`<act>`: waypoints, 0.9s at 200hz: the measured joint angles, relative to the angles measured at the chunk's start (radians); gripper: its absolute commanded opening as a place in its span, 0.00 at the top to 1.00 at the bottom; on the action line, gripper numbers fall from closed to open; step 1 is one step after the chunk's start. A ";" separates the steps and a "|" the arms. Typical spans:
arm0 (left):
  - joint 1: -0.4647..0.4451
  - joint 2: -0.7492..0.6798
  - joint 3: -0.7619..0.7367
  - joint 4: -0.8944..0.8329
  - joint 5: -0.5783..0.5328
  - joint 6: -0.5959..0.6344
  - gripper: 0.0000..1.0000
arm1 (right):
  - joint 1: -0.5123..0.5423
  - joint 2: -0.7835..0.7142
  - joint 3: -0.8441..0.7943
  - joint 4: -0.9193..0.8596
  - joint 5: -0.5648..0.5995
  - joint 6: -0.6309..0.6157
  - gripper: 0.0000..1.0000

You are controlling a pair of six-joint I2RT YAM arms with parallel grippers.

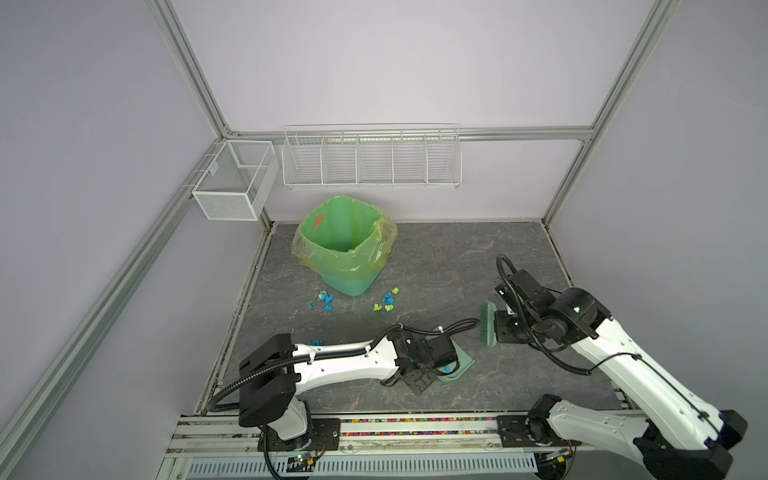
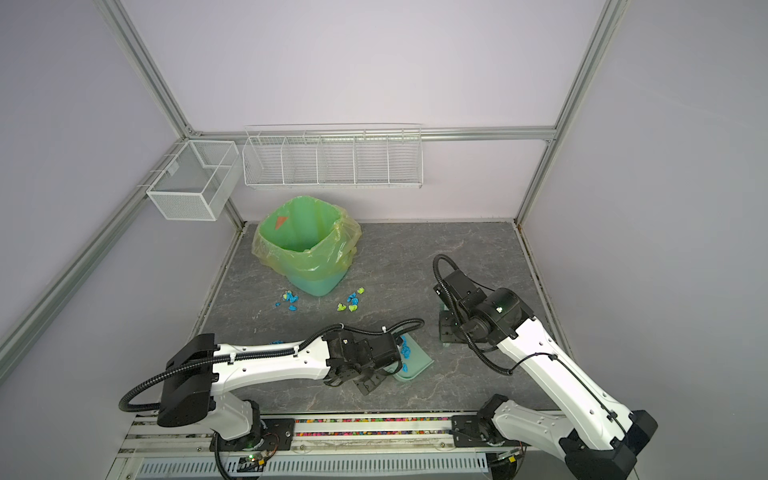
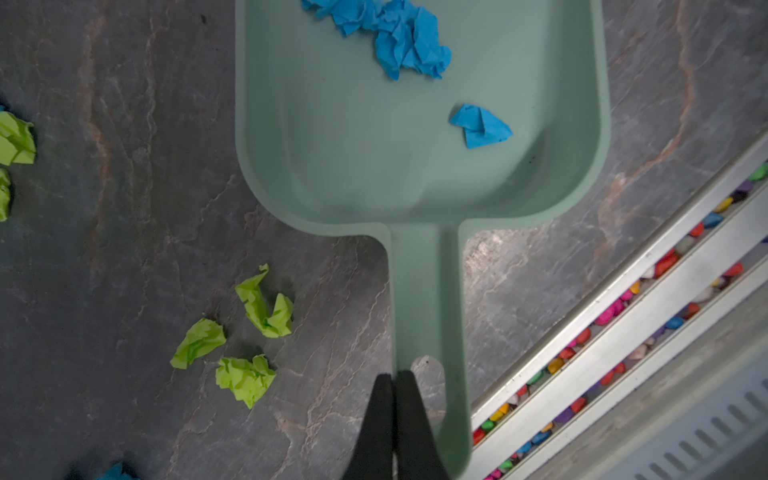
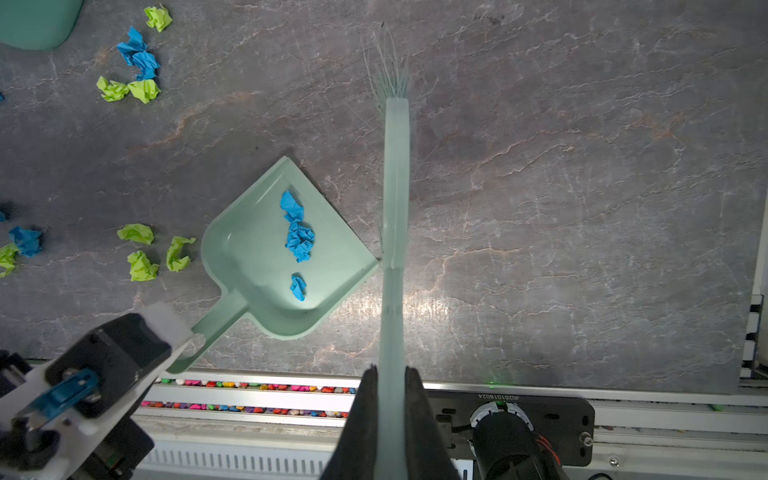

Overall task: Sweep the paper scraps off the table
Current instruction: 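Sweep the blue scraps into the dustpan with the brush in the right gripper, then lift the dustpan with the left gripper toward the green bin while the right withdraws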

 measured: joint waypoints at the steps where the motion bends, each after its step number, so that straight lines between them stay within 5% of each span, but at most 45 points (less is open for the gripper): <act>1: 0.000 0.000 0.000 0.000 0.000 -0.001 1.00 | -0.001 0.000 0.000 0.000 0.000 -0.001 0.93; 97: 0.003 -0.032 0.023 0.018 -0.241 -0.060 1.00 | -0.113 -0.014 0.041 0.061 0.034 -0.093 0.93; 180: 0.148 -0.083 0.184 -0.024 -0.250 0.001 1.00 | -0.173 0.027 0.037 0.151 0.002 -0.140 0.93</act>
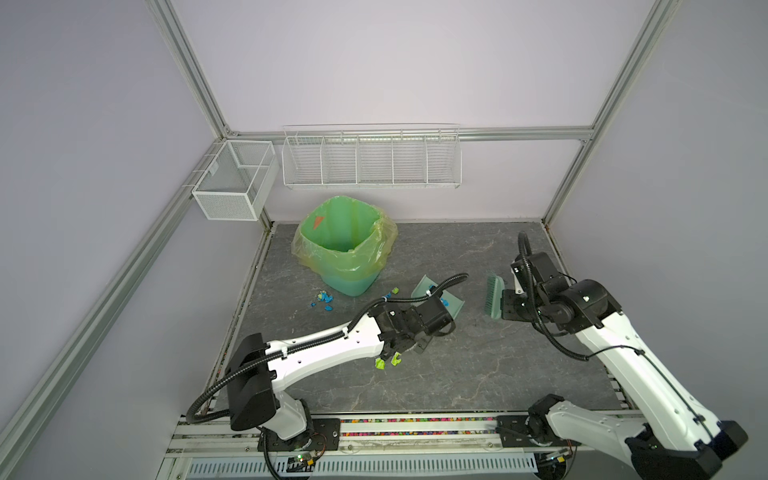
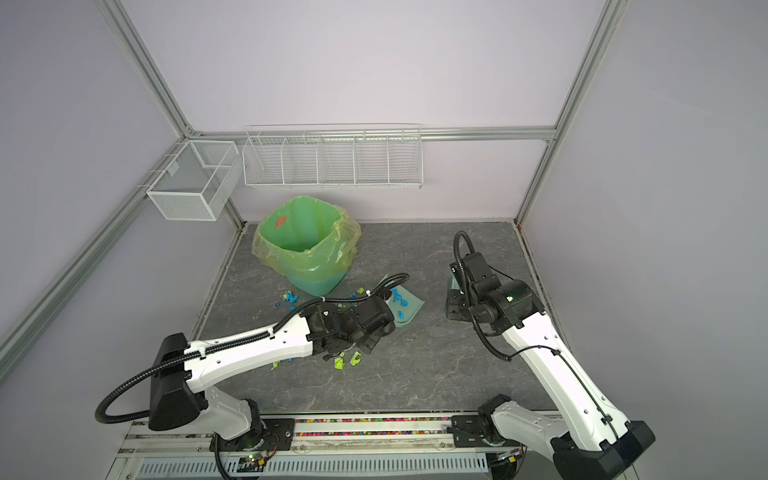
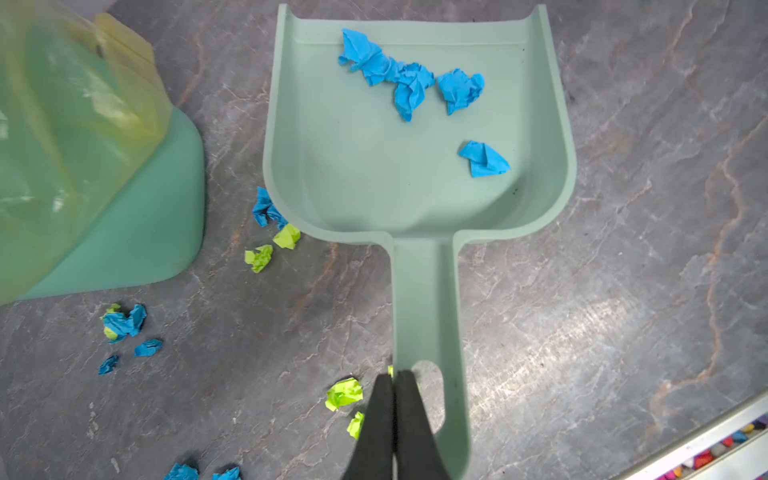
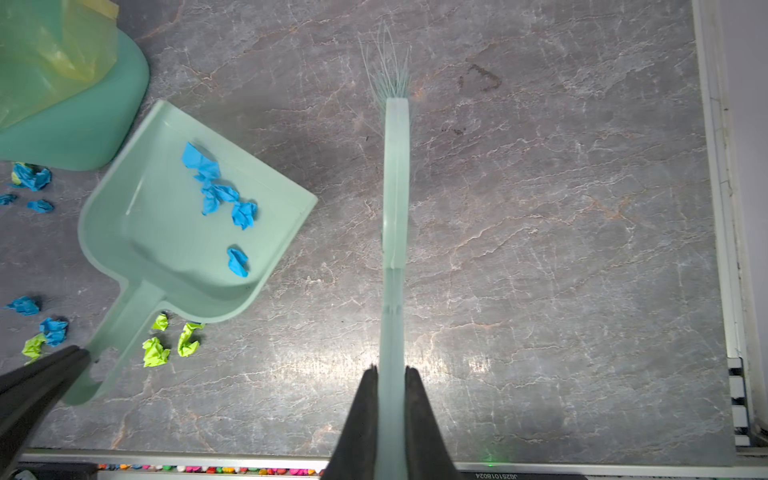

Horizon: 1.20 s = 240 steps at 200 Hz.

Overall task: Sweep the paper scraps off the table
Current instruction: 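Lift the dustpan with the left gripper toward the green bin while the right withdraws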

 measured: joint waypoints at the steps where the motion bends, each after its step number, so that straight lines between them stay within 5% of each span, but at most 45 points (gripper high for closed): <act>1: 0.001 -0.001 0.002 0.000 0.000 0.001 1.00 | 0.000 0.000 0.000 0.001 -0.001 0.000 0.93; 69: 0.066 -0.071 0.195 -0.015 -0.064 0.103 1.00 | -0.021 0.018 -0.001 0.034 -0.021 -0.026 0.93; 164: 0.269 -0.122 0.296 -0.065 -0.208 0.269 1.00 | -0.021 0.020 -0.029 0.057 -0.051 -0.030 0.93; 240: 0.449 -0.171 0.303 -0.021 -0.461 0.486 1.00 | -0.026 -0.003 -0.053 0.061 -0.054 -0.033 0.93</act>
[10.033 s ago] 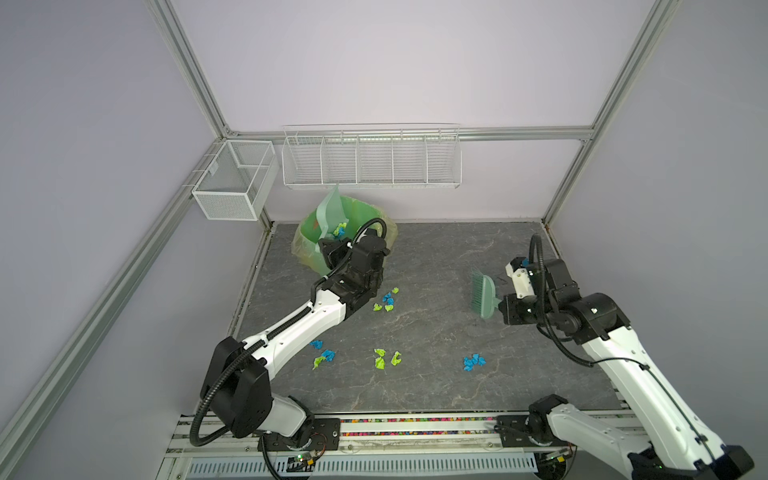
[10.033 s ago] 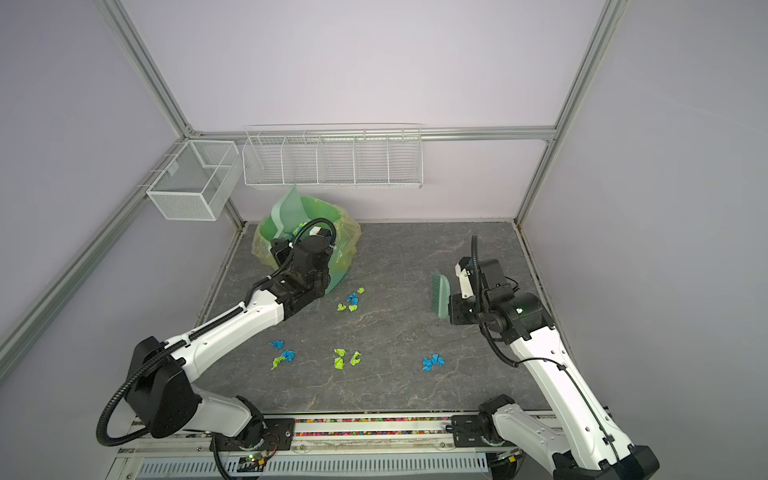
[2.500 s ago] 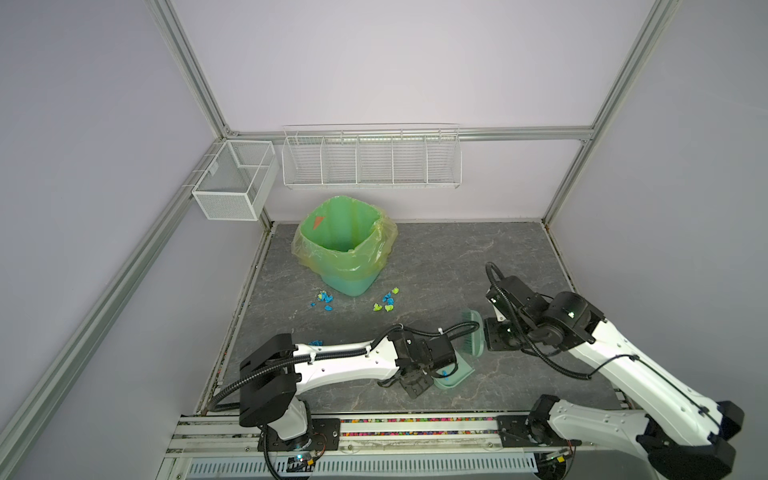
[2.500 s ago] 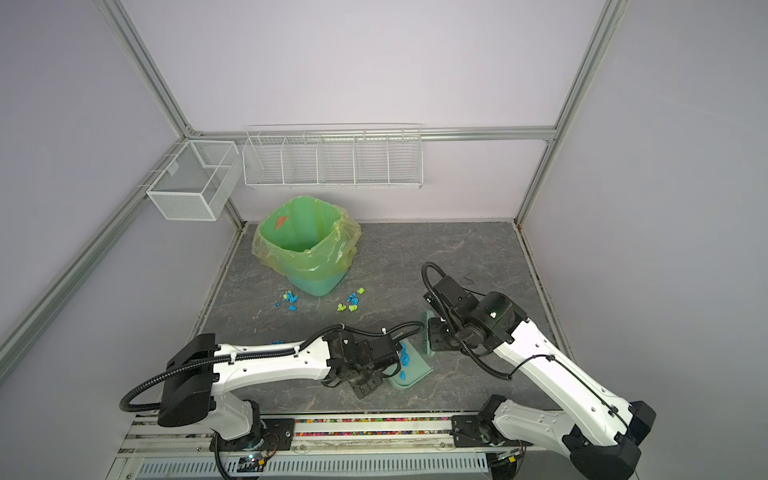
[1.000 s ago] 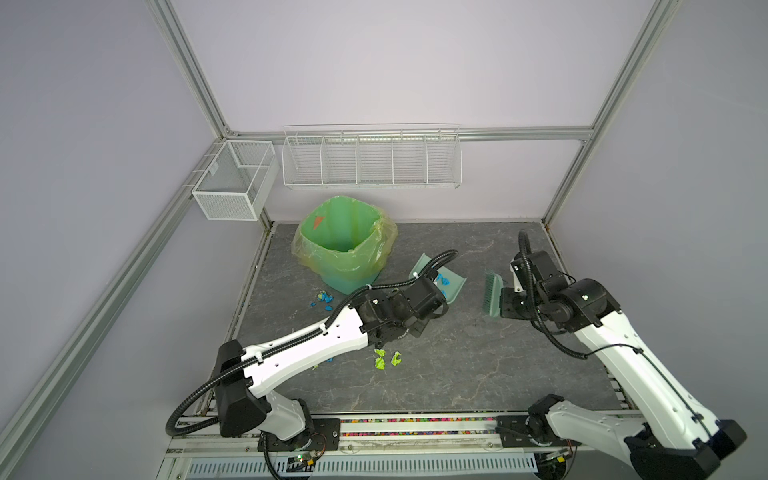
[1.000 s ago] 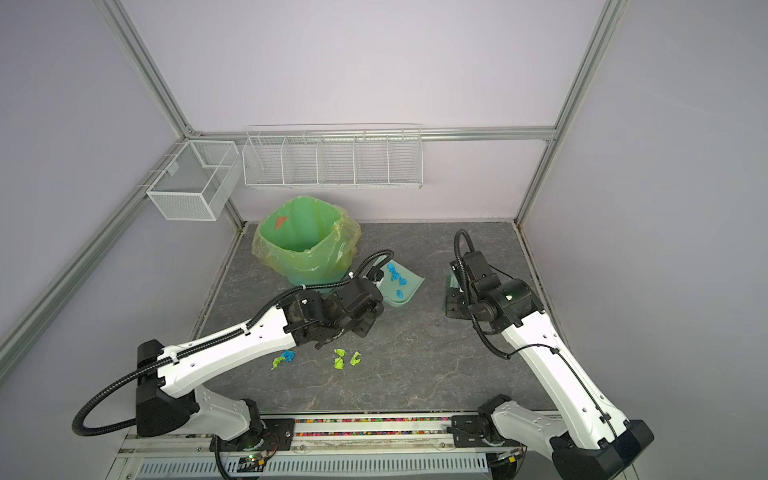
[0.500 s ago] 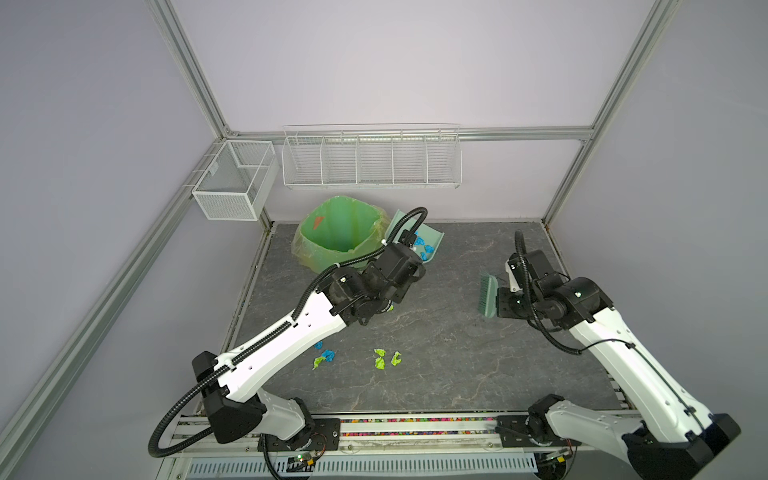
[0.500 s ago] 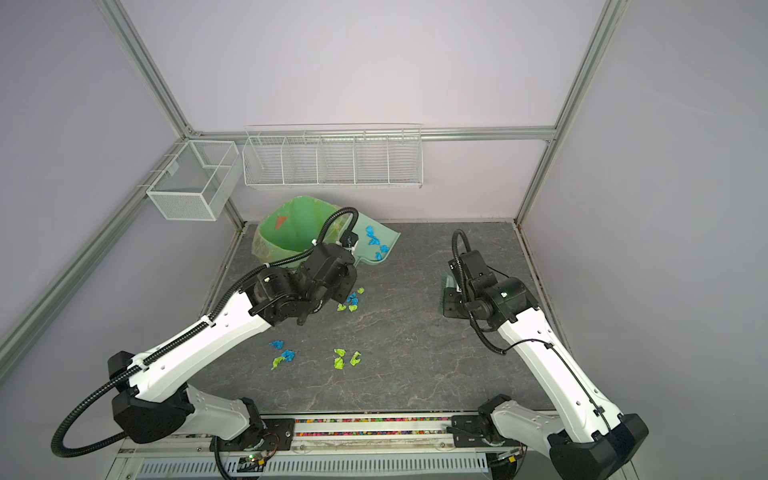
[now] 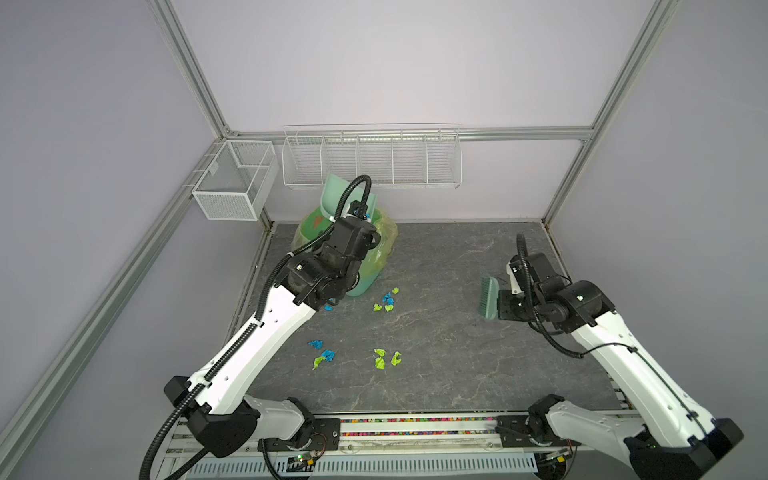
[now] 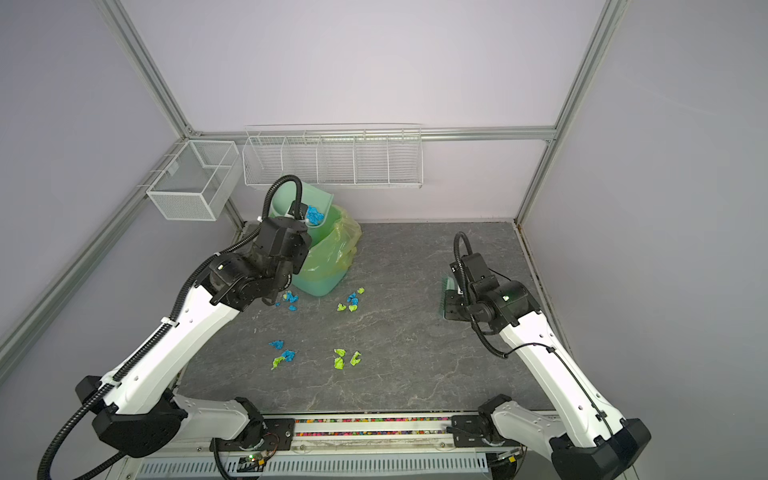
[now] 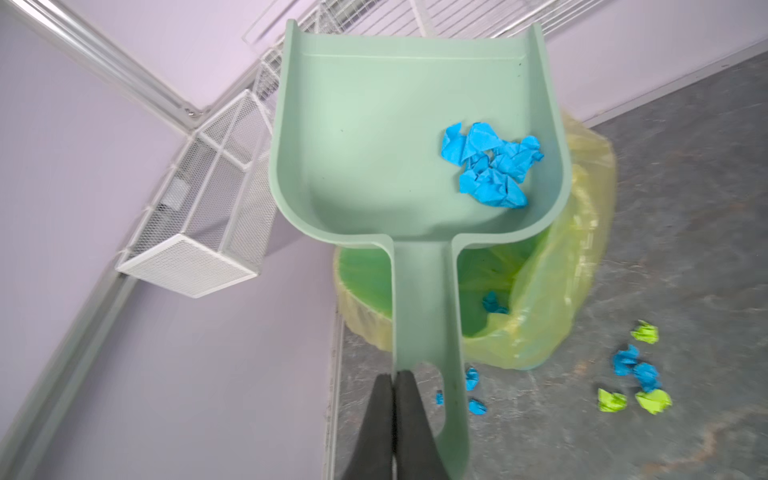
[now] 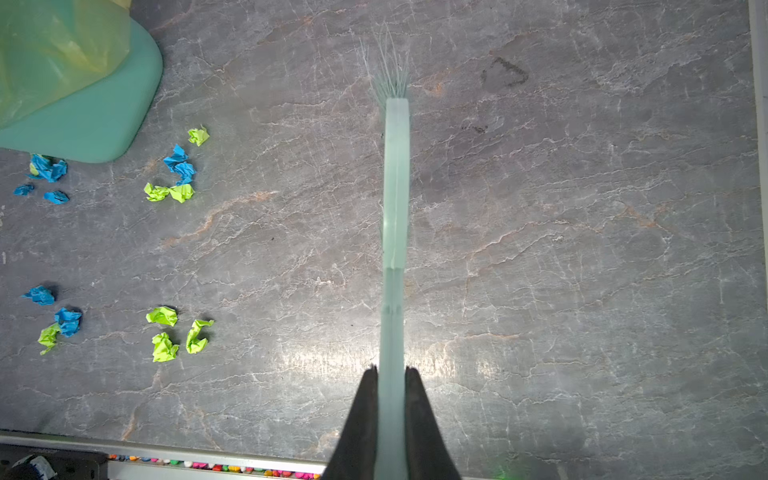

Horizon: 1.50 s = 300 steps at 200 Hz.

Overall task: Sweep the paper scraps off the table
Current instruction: 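Lift the dustpan with the left gripper toward the green bin while the right withdraws, then tip the dustpan over the green bin with the left gripper to empty it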

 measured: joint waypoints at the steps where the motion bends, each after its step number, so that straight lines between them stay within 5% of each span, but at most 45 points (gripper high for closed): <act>1: 0.001 0.000 -0.001 0.002 -0.004 0.003 1.00 | 0.000 0.000 0.000 0.000 0.000 0.000 0.93; 64: 0.035 0.019 -0.223 0.335 -0.330 0.394 1.00 | 0.000 -0.013 -0.021 0.006 -0.017 0.000 0.93; 112: 0.040 0.126 -0.458 0.917 -0.471 0.955 1.00 | -0.002 -0.071 -0.067 0.040 -0.033 0.001 0.93; 136: 0.040 0.145 -0.476 1.040 -0.491 1.107 1.00 | -0.002 -0.082 -0.106 0.067 -0.053 0.001 0.93; 179: 0.040 0.138 -0.473 1.078 -0.520 1.187 1.00 | -0.002 -0.086 -0.126 0.090 -0.069 0.000 0.93; 300: 0.015 0.124 -0.467 0.839 -0.526 1.216 1.00 | -0.002 -0.110 -0.152 0.124 -0.084 -0.004 0.93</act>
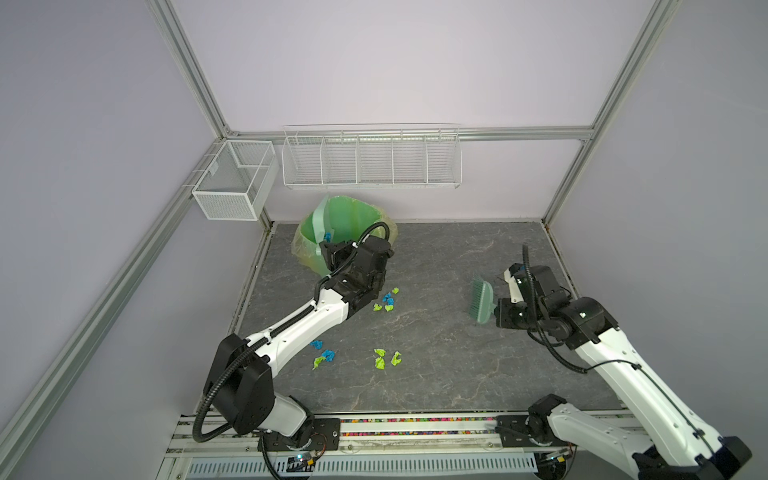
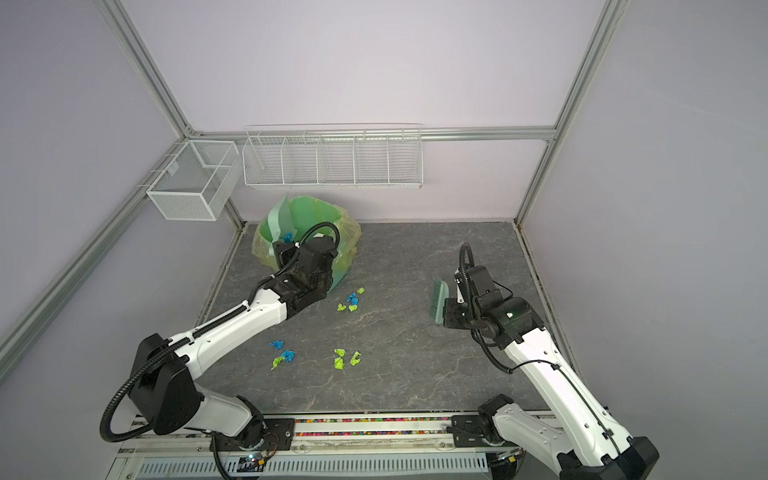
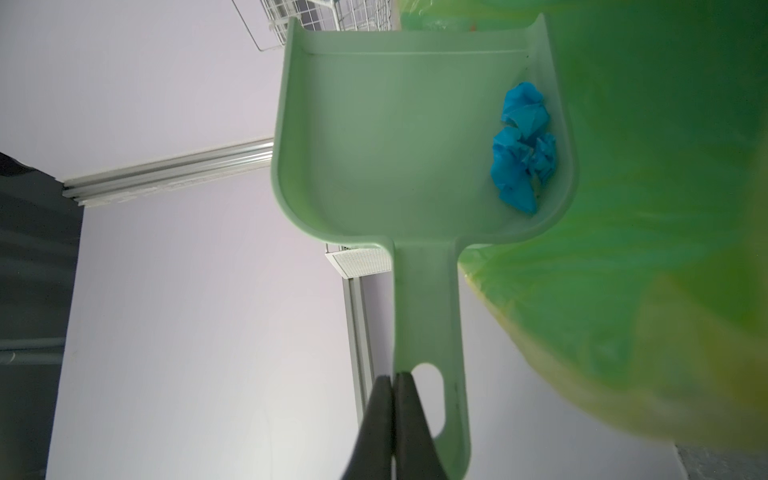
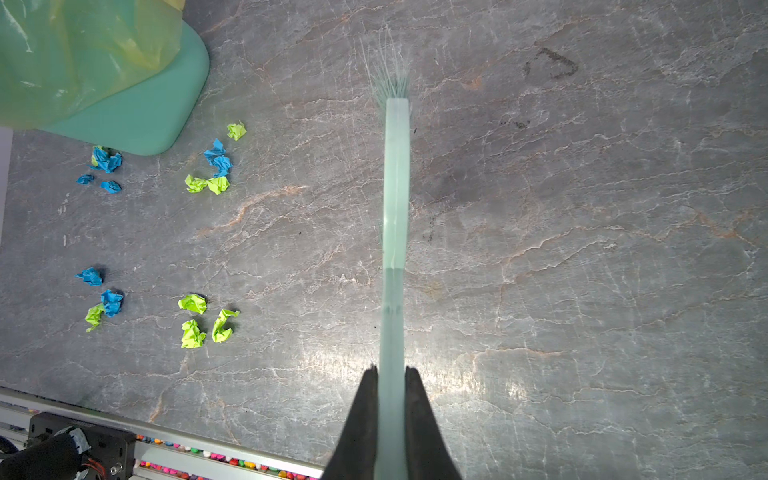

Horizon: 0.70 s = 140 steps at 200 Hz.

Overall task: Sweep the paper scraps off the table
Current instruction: 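Tip the dustpan over the green bin with the left gripper to empty it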

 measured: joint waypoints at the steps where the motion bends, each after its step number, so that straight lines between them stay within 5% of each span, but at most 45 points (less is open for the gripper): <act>1: -0.002 -0.001 0.000 0.000 0.000 0.003 1.00 | 0.000 0.000 0.000 0.001 0.000 0.000 0.93; 79: -0.025 -0.023 0.021 -0.046 -0.002 0.005 1.00 | 0.000 -0.005 0.000 0.030 -0.021 -0.007 0.93; 140: -0.035 -0.060 0.313 -0.454 0.124 -0.481 1.00 | -0.001 -0.016 0.000 0.030 -0.021 -0.007 0.93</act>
